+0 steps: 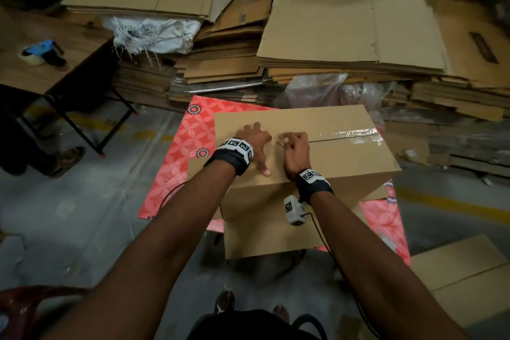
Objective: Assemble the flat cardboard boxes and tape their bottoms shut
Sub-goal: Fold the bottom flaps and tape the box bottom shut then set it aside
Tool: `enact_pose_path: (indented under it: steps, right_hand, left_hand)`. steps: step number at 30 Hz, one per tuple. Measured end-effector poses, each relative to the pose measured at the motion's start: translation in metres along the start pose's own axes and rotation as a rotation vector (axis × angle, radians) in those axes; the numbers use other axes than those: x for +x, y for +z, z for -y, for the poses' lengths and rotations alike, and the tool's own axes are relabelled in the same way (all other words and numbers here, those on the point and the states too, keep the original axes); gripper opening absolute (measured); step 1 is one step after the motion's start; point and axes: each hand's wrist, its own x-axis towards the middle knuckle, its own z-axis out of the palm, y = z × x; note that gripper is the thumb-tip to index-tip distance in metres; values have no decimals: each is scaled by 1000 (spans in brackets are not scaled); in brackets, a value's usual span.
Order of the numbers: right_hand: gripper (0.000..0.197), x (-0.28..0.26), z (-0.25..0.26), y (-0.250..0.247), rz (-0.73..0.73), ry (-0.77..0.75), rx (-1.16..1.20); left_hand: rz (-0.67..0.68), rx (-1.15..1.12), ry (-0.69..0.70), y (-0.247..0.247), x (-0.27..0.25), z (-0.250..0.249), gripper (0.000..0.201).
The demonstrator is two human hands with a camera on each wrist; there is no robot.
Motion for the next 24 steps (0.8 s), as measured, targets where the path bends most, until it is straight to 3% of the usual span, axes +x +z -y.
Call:
enact_pose_path:
  steps: [4,6,8,11,13,19,21,24]
  right_hand:
    - [24,11,-5,-10,50,11,-340]
    - [21,18,-4,-17,44,7,-272]
    - [39,17,1,-20,70,-57,-188]
    - [55,14,-4,-24,230,-232,-304]
    - [48,19,-15,-27,293,-253,-391]
    - [17,44,-29,-24,263,-294,-418]
    - [15,48,-32,-23,224,-281,-306]
    - [17,48,-33,-35,209,-143,130]
  left_hand:
    - [14,8,5,-2,9,1,111]
    - [27,11,7,-2,12,1,109]
    - [31,33,3,-3,14,-1,106]
    - [22,60,5,-4,16,-3,106]
    - [27,55,4,-6,17,-2,108]
    - [39,4,-33,-10,15,-1,114]
    - [38,-7,-54,-11,15,-3,115]
    - [45,-30,-101,-9,16,-8,114]
